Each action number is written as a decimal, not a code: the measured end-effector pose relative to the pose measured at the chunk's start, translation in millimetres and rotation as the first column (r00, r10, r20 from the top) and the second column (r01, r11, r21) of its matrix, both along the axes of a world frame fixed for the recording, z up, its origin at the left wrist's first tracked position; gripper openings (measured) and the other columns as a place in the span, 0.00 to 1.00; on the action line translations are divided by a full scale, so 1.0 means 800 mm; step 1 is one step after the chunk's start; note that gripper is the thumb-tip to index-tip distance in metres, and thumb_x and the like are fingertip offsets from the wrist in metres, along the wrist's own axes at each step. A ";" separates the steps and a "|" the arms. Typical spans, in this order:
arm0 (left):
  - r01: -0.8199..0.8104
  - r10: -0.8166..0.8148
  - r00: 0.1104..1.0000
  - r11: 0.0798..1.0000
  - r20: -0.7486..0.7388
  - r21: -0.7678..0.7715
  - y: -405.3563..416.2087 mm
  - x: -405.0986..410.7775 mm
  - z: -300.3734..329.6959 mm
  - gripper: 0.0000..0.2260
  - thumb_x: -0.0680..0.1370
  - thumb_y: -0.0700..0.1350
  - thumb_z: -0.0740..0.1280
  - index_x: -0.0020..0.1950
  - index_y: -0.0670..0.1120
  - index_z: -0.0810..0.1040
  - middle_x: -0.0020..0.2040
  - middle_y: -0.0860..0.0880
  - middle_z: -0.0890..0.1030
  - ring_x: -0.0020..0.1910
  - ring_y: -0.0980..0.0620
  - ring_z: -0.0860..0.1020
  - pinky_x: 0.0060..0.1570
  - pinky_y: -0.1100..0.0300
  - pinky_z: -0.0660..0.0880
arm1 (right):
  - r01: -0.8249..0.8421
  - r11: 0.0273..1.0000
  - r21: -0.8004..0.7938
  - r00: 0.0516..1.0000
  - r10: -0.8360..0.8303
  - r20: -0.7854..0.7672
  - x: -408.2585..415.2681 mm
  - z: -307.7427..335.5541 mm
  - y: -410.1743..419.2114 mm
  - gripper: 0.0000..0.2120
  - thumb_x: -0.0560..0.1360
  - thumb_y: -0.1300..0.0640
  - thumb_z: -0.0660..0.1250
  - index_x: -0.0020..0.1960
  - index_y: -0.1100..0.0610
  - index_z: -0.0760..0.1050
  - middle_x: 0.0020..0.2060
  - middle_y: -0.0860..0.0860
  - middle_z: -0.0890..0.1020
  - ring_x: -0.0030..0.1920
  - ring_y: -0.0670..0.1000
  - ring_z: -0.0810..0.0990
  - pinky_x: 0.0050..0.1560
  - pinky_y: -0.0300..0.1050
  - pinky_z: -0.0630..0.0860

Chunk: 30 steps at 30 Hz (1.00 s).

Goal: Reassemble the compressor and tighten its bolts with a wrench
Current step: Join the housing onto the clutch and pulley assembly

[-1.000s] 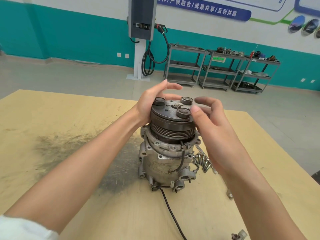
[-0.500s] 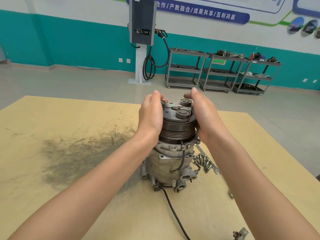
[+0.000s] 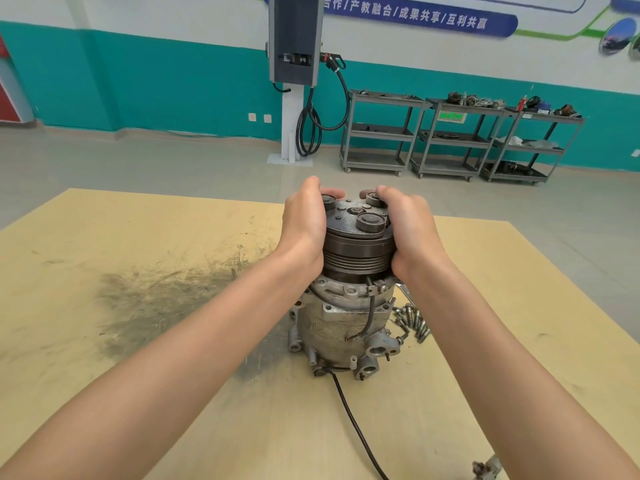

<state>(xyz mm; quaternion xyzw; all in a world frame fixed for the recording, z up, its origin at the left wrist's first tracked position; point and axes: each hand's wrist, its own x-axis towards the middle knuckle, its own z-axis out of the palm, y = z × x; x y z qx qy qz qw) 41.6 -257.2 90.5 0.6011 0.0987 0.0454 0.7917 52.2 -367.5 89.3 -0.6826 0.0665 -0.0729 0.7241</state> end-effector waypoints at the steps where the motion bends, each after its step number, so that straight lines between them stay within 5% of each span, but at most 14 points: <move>1: -0.020 0.020 1.000 1.000 0.004 -0.018 -0.002 0.001 -0.001 0.21 0.81 0.51 0.54 0.43 0.44 0.83 0.47 0.40 0.84 0.48 0.42 0.82 0.40 0.56 0.77 | 0.017 1.000 0.015 1.000 -0.017 0.002 -0.001 0.000 0.002 0.10 0.78 0.57 0.62 0.44 0.60 0.80 0.32 0.52 0.84 0.34 0.50 0.83 0.37 0.42 0.78; 5: -0.055 0.056 0.998 0.998 0.029 -0.037 -0.007 0.003 -0.004 0.22 0.80 0.51 0.54 0.41 0.43 0.84 0.43 0.41 0.85 0.47 0.40 0.83 0.47 0.49 0.81 | 0.065 0.997 0.050 0.997 -0.066 0.026 -0.003 0.002 0.004 0.10 0.78 0.60 0.62 0.42 0.58 0.80 0.37 0.55 0.84 0.44 0.57 0.85 0.47 0.50 0.81; 10: -0.026 0.027 0.987 1.000 0.161 -0.011 -0.010 0.004 -0.013 0.22 0.81 0.52 0.55 0.41 0.43 0.85 0.44 0.44 0.86 0.49 0.43 0.83 0.57 0.44 0.78 | 0.143 0.988 0.063 0.984 -0.148 0.096 -0.012 -0.008 0.001 0.15 0.78 0.61 0.60 0.62 0.60 0.79 0.57 0.57 0.82 0.59 0.56 0.81 0.63 0.57 0.76; 17: 0.215 -0.215 0.970 0.976 0.117 0.015 -0.002 0.012 0.000 0.23 0.83 0.54 0.54 0.49 0.40 0.82 0.44 0.43 0.86 0.43 0.46 0.84 0.45 0.55 0.81 | 0.274 0.951 0.144 0.951 -0.290 0.105 -0.022 -0.019 0.010 0.16 0.79 0.62 0.57 0.59 0.54 0.80 0.58 0.54 0.82 0.61 0.54 0.79 0.64 0.54 0.75; 23: 0.239 -0.239 0.971 0.971 -0.009 -0.024 0.004 0.019 0.005 0.24 0.82 0.56 0.55 0.54 0.38 0.82 0.44 0.41 0.86 0.40 0.44 0.84 0.40 0.56 0.80 | 0.260 0.958 0.118 0.963 -0.267 0.040 -0.011 -0.007 0.017 0.17 0.80 0.61 0.55 0.63 0.55 0.77 0.61 0.55 0.80 0.63 0.55 0.78 0.66 0.54 0.74; 30: 0.339 -0.339 0.941 0.941 0.013 -0.011 0.011 0.027 0.002 0.23 0.82 0.56 0.55 0.53 0.40 0.82 0.47 0.40 0.85 0.45 0.43 0.84 0.49 0.52 0.79 | 0.366 0.921 0.138 0.912 -0.384 0.142 -0.025 -0.020 0.029 0.14 0.82 0.58 0.55 0.60 0.52 0.78 0.55 0.53 0.82 0.57 0.53 0.81 0.63 0.54 0.76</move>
